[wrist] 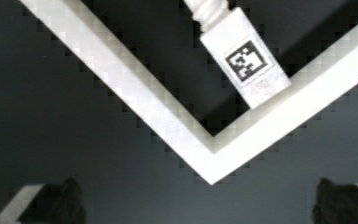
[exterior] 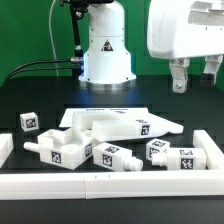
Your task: Assemble chair
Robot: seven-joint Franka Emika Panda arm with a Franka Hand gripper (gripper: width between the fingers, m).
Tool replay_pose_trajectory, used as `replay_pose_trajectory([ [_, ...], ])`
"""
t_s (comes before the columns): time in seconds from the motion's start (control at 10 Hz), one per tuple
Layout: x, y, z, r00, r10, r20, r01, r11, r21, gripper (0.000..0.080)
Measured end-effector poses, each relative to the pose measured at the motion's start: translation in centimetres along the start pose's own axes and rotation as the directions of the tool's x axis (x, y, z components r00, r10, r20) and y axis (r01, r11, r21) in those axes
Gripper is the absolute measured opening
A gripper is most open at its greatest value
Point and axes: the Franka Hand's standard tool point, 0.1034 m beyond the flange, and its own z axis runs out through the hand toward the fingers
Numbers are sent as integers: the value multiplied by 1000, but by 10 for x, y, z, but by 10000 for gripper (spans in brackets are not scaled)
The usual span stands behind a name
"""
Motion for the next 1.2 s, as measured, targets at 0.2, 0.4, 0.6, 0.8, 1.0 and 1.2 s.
replay_pose_trajectory([
  [0.2,0,0,0,1000,1,-3,-1,1000,-2,650],
  [0.4,0,0,0,1000,1,-2,-1,1000,0,650],
  [0.6,0,0,1,1000,1,-2,-1,1000,1,650],
  [0.8,0,0,1,1000,1,-2,-1,1000,1,650],
  [1.0,-2,0,3,1000,-9,-3,9,1000,2,650],
  [1.2,-23,-4,21,1000,14,3,-14,1000,14,650],
])
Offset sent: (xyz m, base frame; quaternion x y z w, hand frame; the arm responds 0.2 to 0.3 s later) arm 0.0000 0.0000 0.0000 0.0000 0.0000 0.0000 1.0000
